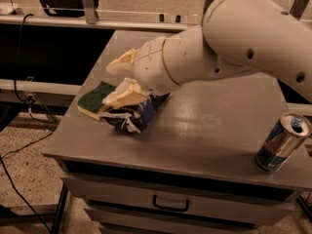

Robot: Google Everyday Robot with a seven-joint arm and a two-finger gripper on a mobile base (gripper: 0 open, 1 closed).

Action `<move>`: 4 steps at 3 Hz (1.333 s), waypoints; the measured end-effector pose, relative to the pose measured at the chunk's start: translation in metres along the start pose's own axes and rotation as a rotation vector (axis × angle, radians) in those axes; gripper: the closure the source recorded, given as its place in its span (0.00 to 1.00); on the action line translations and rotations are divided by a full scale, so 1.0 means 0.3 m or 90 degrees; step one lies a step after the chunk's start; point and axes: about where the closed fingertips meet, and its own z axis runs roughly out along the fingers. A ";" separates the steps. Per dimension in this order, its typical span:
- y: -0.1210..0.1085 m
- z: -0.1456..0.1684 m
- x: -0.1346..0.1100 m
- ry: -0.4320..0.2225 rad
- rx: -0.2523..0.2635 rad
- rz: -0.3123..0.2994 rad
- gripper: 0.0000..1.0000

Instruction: Move blue chip bag near sponge

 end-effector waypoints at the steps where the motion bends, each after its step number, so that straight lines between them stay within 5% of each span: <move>1: 0.002 0.000 -0.008 0.000 0.000 -0.003 0.00; 4: -0.238 -0.199 0.071 0.039 0.103 0.047 0.00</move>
Offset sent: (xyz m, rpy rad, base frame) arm 0.0270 -0.0232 0.0379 -0.0213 -0.0411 -0.0859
